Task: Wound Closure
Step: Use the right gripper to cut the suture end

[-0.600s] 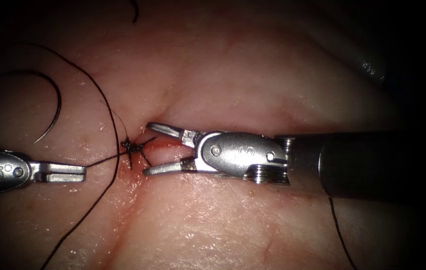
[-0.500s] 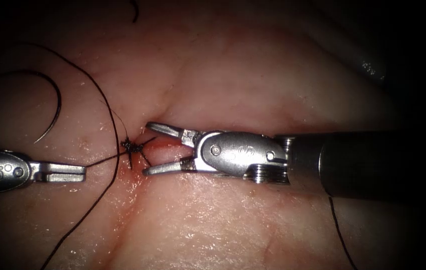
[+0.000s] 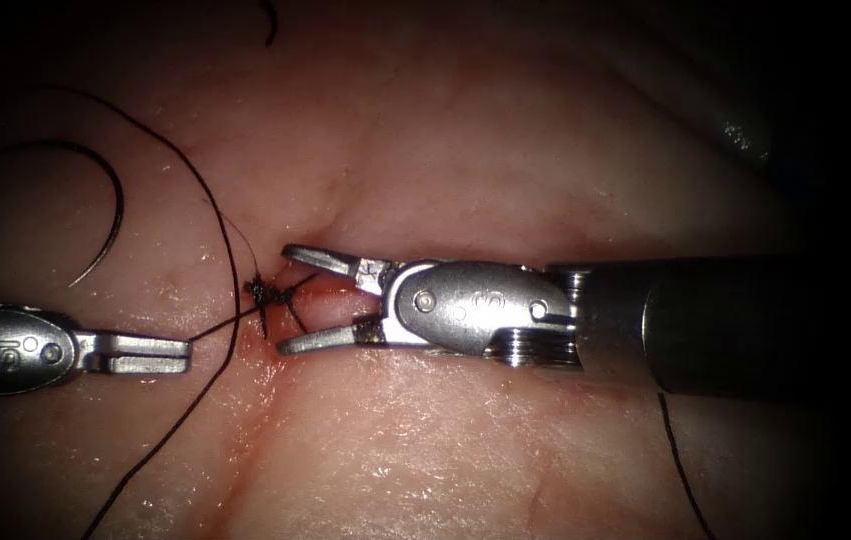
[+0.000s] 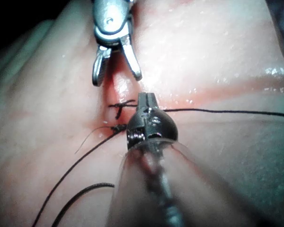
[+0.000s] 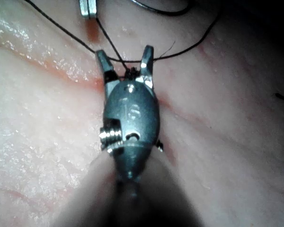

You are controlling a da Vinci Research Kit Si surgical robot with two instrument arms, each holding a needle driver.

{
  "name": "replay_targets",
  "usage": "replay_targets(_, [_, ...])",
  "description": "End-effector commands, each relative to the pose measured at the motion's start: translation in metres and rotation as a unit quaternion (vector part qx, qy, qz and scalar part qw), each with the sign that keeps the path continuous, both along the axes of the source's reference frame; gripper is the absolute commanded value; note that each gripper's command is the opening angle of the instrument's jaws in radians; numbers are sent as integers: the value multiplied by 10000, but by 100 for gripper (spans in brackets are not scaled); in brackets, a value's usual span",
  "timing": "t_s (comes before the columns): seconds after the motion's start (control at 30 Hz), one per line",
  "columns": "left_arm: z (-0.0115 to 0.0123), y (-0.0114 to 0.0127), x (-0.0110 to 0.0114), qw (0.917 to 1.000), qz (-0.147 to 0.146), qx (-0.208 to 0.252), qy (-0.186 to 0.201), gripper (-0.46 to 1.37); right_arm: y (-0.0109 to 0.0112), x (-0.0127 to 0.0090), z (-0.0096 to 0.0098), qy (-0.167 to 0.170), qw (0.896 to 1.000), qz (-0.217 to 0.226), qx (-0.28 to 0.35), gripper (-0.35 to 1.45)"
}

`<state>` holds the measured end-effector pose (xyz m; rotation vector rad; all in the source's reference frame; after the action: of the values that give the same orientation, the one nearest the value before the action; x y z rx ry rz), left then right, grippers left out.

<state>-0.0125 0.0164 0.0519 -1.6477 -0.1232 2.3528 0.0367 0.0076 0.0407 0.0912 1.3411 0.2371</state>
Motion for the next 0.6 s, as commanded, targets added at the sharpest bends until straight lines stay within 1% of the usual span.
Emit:
replay_targets(0.03, [-4, 1, -2, 10000, 14, 4, -29, -35, 0, 1, 1, -7, 10000, -30, 3, 134])
replay_targets(0.1, [-12, 4, -9, 10000, 16, -15, -60, -35, -1, 3, 1, -51, 9999, -84, -108, 135])
replay_targets(0.2, [-16, 7, -16, 10000, 52, 9, -57, -35, -4, 6, 4, -100, 9995, -142, -260, 136])
replay_targets(0.43, [-14, 7, -25, 10000, 50, 5, -29, -35, -13, 14, 15, -149, 9980, -201, -575, 139])
replay_targets(0.53, [-15, 7, -30, 10000, 79, 16, -10, -35, -13, 15, 15, -77, 9967, -173, -795, 138])
replay_targets(0.6, [-16, 7, -33, 10000, 85, 20, -4, -35, -14, 15, 13, -109, 9956, -67, -931, 139])
